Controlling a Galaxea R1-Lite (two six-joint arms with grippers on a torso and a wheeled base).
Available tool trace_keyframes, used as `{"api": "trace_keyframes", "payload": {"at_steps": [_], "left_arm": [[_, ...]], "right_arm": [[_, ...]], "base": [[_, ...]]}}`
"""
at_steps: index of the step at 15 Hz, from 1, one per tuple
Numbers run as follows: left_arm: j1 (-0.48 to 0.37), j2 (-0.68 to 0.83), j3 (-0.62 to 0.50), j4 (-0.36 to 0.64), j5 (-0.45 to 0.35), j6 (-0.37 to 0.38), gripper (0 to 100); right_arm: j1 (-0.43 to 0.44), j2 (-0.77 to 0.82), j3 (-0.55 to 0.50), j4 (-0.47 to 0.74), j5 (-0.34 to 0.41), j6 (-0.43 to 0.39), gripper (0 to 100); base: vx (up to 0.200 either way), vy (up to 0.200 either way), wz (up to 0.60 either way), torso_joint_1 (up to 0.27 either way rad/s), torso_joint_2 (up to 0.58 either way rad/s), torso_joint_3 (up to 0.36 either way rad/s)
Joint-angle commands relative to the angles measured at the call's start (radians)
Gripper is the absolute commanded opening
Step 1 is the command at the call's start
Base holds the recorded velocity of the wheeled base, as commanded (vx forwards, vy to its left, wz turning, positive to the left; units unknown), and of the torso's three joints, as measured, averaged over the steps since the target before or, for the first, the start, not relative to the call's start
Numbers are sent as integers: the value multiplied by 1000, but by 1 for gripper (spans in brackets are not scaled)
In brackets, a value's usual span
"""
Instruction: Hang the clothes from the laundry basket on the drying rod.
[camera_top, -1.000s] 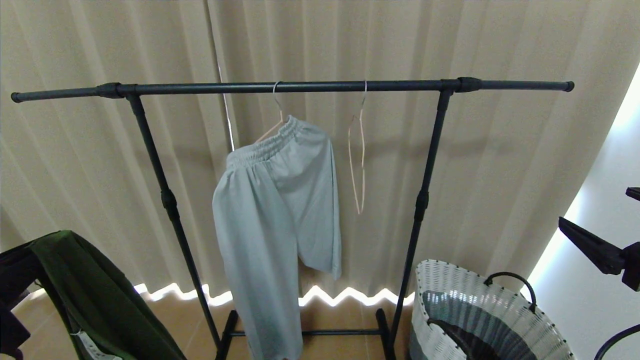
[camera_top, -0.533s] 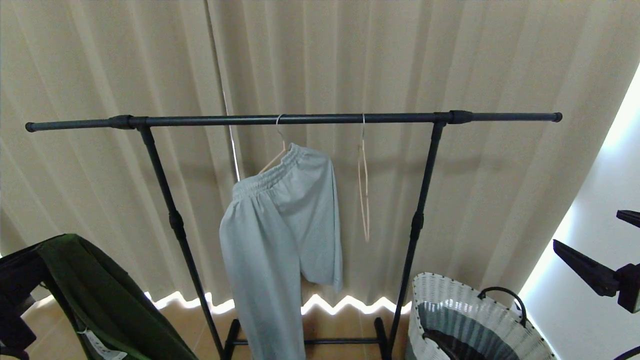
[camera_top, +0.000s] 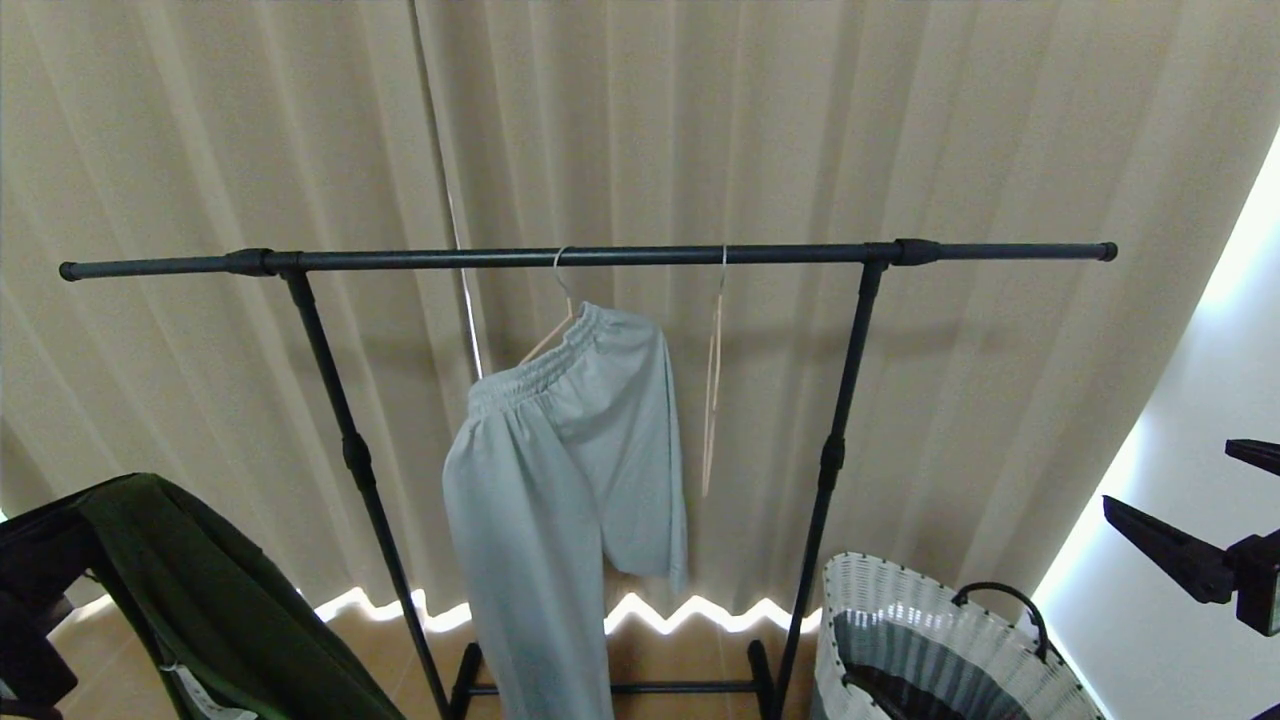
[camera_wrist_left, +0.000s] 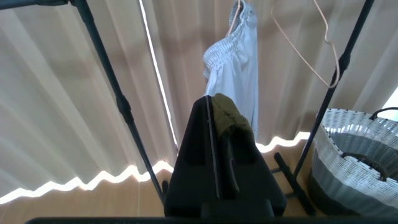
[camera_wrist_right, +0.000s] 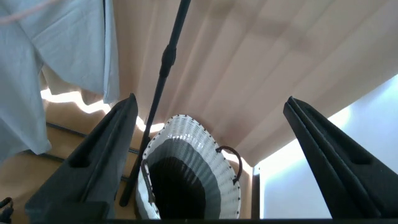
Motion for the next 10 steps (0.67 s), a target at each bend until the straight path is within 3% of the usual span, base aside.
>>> {"api": "trace_keyframes", "payload": {"at_steps": [1, 2, 10], "left_arm": [[0, 10, -1, -1, 1, 0, 0], [0, 10, -1, -1, 2, 0, 0], [0, 11, 3, 1, 1, 0, 0]], "right_arm": [[0, 2, 2, -1, -1, 0, 100], [0, 2, -1, -1, -3, 0, 100], [0, -1, 7, -1, -4, 0, 100]], "base": [[0, 0, 0, 0, 0, 0], [0, 0, 0, 0, 0, 0], [200, 0, 0, 2, -1, 1]]}}
